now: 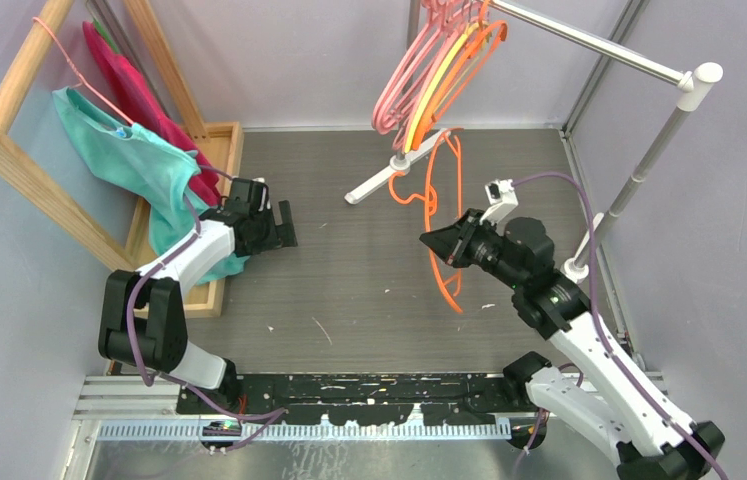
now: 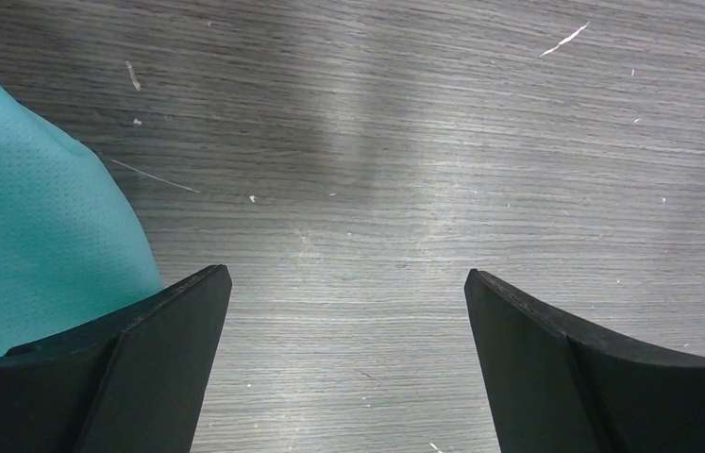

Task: Organize the hangers

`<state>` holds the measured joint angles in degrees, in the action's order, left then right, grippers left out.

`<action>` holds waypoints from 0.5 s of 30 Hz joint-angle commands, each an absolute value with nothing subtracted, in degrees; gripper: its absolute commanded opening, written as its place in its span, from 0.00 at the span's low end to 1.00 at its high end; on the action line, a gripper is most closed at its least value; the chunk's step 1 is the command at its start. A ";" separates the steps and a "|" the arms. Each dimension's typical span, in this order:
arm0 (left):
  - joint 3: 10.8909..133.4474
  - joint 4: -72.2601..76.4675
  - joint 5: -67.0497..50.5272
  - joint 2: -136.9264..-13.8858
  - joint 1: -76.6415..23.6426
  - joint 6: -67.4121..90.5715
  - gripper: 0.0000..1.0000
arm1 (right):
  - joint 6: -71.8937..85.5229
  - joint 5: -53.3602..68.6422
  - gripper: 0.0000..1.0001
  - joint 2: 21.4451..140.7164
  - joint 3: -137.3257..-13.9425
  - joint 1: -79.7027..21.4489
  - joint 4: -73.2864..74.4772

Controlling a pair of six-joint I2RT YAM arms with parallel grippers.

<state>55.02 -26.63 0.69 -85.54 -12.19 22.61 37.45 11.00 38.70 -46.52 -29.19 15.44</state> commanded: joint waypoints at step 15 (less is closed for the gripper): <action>56.85 -26.92 2.20 -83.66 -14.35 21.71 0.98 | 34.98 -6.71 0.01 43.43 -55.80 -29.09 1.46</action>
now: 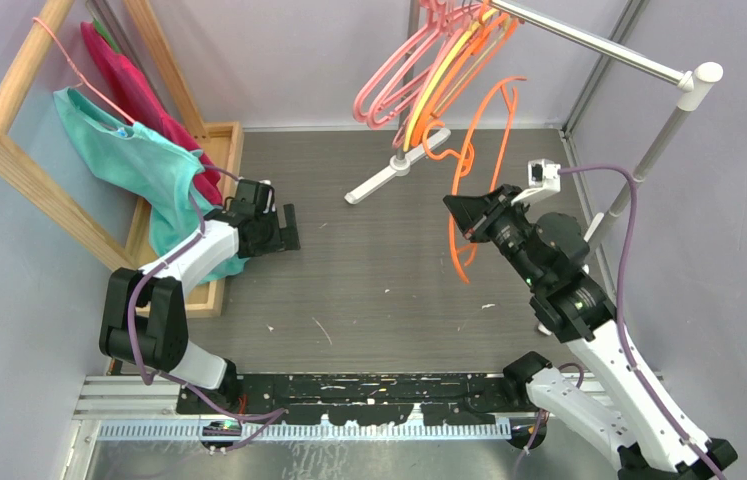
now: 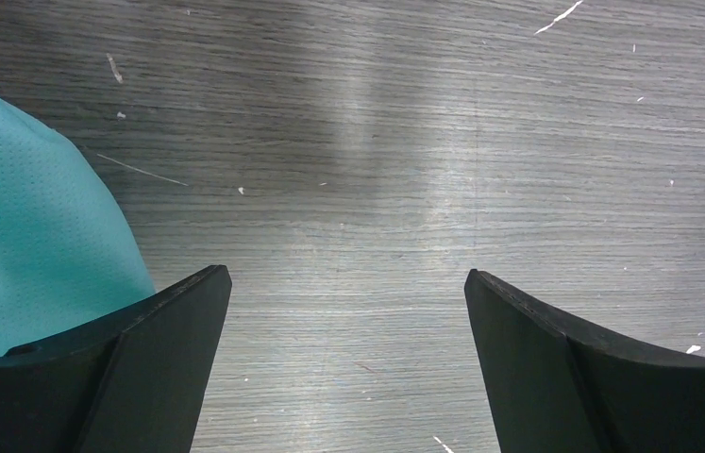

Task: Organize the hangers

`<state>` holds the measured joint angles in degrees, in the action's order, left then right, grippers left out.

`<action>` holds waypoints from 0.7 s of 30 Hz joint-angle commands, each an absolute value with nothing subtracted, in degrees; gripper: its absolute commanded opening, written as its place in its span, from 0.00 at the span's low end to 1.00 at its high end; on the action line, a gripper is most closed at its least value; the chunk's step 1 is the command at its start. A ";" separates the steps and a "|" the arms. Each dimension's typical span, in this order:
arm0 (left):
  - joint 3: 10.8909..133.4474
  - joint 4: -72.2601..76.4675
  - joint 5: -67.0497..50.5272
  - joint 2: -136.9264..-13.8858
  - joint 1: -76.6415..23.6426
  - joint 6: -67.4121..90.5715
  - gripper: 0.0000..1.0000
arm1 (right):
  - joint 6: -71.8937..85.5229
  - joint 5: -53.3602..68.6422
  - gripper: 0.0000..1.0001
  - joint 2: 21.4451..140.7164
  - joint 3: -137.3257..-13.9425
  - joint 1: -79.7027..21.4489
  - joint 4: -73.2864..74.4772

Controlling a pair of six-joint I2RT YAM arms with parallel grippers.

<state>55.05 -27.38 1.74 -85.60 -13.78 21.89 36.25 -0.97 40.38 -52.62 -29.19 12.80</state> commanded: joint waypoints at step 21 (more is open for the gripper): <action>56.69 -25.97 2.24 -85.01 -14.54 21.18 0.98 | 57.73 13.19 0.01 58.06 -57.21 -5.70 -28.80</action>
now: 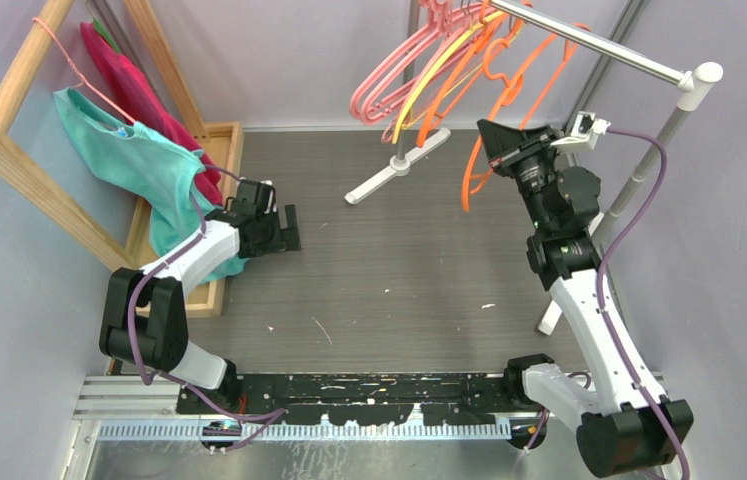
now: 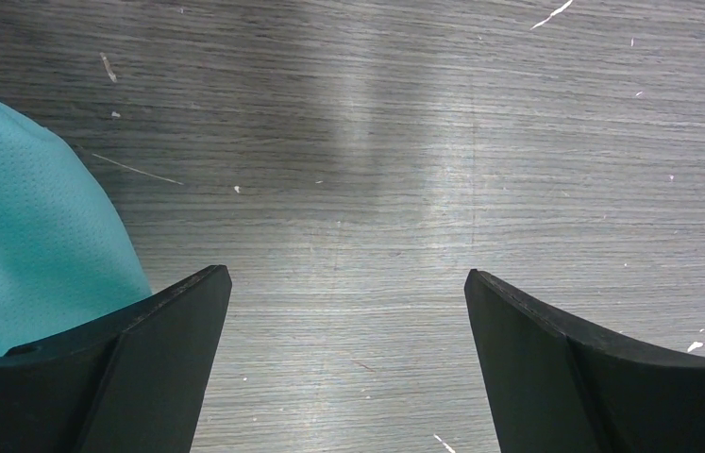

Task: Organize the hangers

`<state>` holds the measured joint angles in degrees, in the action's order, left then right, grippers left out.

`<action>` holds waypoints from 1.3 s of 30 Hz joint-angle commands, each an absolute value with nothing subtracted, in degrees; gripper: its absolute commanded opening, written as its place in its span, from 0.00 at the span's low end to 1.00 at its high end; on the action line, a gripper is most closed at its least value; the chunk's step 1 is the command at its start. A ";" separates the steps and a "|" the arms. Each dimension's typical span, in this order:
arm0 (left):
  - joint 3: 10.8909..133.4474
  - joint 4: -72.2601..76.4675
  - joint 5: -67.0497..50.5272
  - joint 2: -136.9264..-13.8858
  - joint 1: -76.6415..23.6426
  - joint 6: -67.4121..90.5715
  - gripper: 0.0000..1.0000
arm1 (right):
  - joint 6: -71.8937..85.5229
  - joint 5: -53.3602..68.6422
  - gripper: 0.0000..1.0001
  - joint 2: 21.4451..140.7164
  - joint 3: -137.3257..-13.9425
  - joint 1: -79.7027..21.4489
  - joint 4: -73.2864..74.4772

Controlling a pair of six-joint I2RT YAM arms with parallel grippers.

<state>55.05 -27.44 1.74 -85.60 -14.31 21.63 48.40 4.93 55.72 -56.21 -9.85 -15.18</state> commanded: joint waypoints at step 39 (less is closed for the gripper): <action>54.87 -24.82 7.65 -83.35 -17.40 20.48 0.98 | 64.88 13.88 0.01 76.82 -65.23 1.75 -37.80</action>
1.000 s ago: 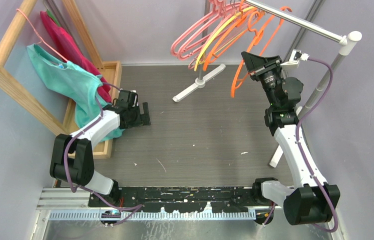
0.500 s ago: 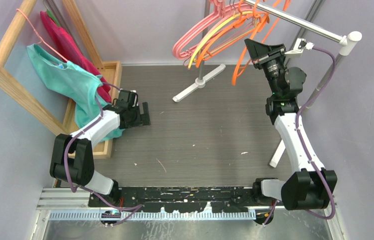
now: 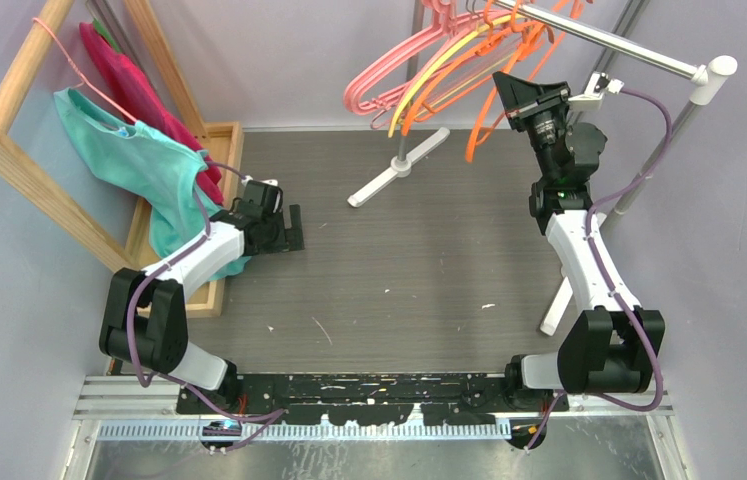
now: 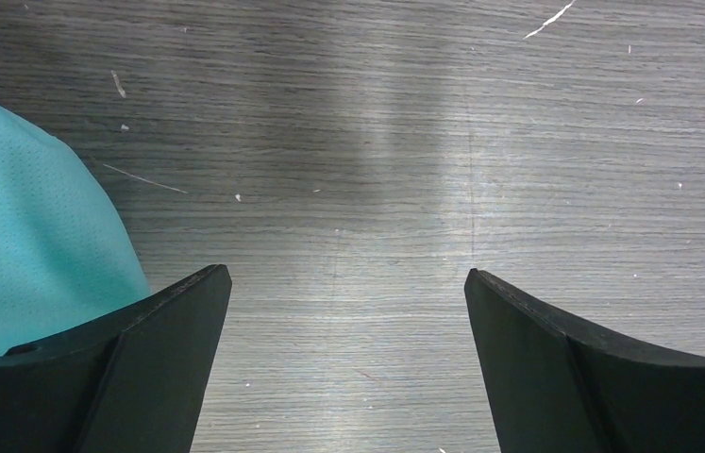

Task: Organize the hangers

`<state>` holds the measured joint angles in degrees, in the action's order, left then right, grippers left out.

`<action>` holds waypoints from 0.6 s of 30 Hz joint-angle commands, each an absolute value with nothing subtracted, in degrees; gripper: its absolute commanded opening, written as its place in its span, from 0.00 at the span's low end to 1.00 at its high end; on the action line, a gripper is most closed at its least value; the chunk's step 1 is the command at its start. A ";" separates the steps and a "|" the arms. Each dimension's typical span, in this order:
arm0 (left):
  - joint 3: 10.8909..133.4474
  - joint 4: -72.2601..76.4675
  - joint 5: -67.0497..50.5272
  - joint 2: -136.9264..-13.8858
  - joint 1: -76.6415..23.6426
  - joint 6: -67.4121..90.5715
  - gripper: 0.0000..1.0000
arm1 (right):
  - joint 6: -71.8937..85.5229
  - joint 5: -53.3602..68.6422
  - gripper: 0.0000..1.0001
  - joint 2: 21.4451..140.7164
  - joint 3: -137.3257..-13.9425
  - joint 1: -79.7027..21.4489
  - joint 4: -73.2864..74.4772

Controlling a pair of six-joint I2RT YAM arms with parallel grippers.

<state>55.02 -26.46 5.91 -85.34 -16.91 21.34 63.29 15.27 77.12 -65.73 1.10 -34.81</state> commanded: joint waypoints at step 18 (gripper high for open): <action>54.22 -23.66 11.12 -82.74 -18.48 20.48 0.98 | 55.85 11.72 1.00 68.87 -55.89 2.15 -28.53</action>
